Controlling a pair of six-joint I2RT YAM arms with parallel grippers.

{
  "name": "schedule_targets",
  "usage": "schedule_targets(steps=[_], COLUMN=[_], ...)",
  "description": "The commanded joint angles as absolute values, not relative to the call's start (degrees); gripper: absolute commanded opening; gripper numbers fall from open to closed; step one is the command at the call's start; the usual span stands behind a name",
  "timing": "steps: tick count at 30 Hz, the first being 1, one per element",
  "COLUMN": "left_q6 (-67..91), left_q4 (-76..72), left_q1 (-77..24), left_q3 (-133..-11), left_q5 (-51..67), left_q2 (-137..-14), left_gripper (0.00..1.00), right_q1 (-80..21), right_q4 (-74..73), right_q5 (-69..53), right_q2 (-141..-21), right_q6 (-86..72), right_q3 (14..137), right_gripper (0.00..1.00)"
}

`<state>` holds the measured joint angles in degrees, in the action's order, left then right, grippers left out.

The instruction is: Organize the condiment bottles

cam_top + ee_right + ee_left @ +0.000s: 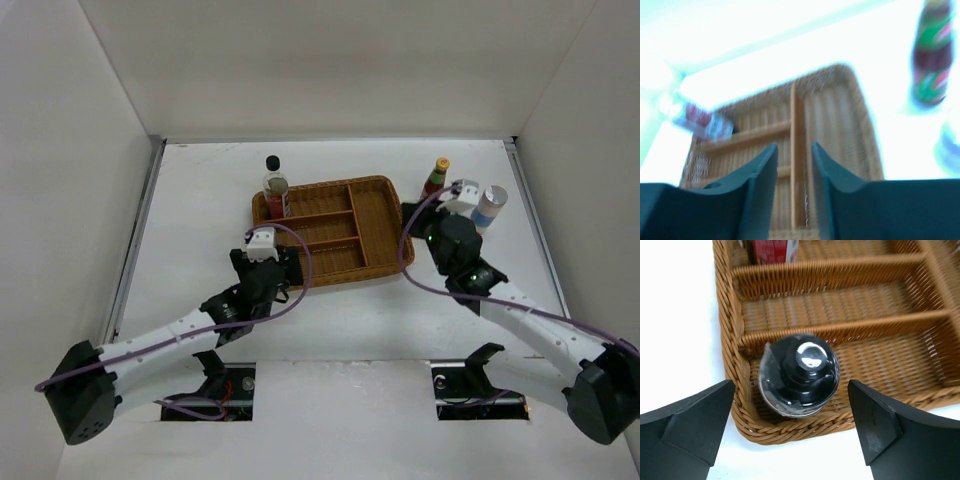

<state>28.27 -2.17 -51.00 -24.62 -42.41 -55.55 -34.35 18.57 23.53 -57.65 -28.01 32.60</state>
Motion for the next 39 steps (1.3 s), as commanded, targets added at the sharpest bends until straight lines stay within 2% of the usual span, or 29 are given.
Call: schedule_targets(steps=[1,3,6,8,13,20,24,26,30,31,35,39], left_q6=[27.6,27.42,26.9,27.33,31.36,34.63,34.8,35.07,35.42,35.42,35.68,35.77], left_q4=[-5.62,-8.07,-12.38,-15.54,-17.49,-17.58,-17.31,-17.66,-18.28,-18.28,-18.63,-19.6], left_q1=[-49.44,-47.95,-45.14,-42.07,-35.65,-34.23,-34.06,-34.14,-34.06,-34.06,-33.97,-33.97], left_q3=[-23.39,-21.81,-18.91,-16.1,-11.7,-8.27,-7.82,-7.65,-7.73,-7.82,-7.56,-7.47], left_q5=[-42.1,-41.75,-42.27,-43.06,-44.12,-44.3,-44.47,-44.12,-43.68,-43.42,-42.01,-41.4], left_q2=[-46.87,-40.38,-31.4,-27.18,-24.96,-22.42,-21.36,-21.88,-23.38,-23.55,-23.03,-24.43], left_gripper=[1.0,1.0,1.0,1.0,1.0,1.0,1.0,1.0,1.0,1.0,1.0,1.0], right_q1=[-28.98,-25.28,-20.71,-18.42,-15.16,-12.7,-12.35,-12.17,-12.08,-12.08,-12.35,-14.45], right_q4=[11.62,8.1,4.85,2.65,-1.93,-5.09,-6.42,-6.24,-6.77,-6.33,-2.74,-1.67], right_q5=[25.4,26.19,28.03,28.56,28.3,26.81,27.68,28.65,30.4,30.93,33.39,33.31], right_q2=[-60.1,-63.7,-68.8,-72.4,-81.89,-94.99,-100.01,-101.77,-102.92,-102.22,-96.87,-92.03], right_q6=[-26.55,-24.62,-23.03,-21.89,-20.04,-18.81,-18.28,-17.58,-16.43,-16.52,-14.34,-11.52], right_q3=[42.86,47.96,53.86,57.55,66.34,76.8,81.03,82.26,83.32,83.15,83.14,85.42], right_gripper=[0.38,0.48,0.88,0.99,1.0,1.0,0.83,0.68,0.32,0.27,0.21,0.21])
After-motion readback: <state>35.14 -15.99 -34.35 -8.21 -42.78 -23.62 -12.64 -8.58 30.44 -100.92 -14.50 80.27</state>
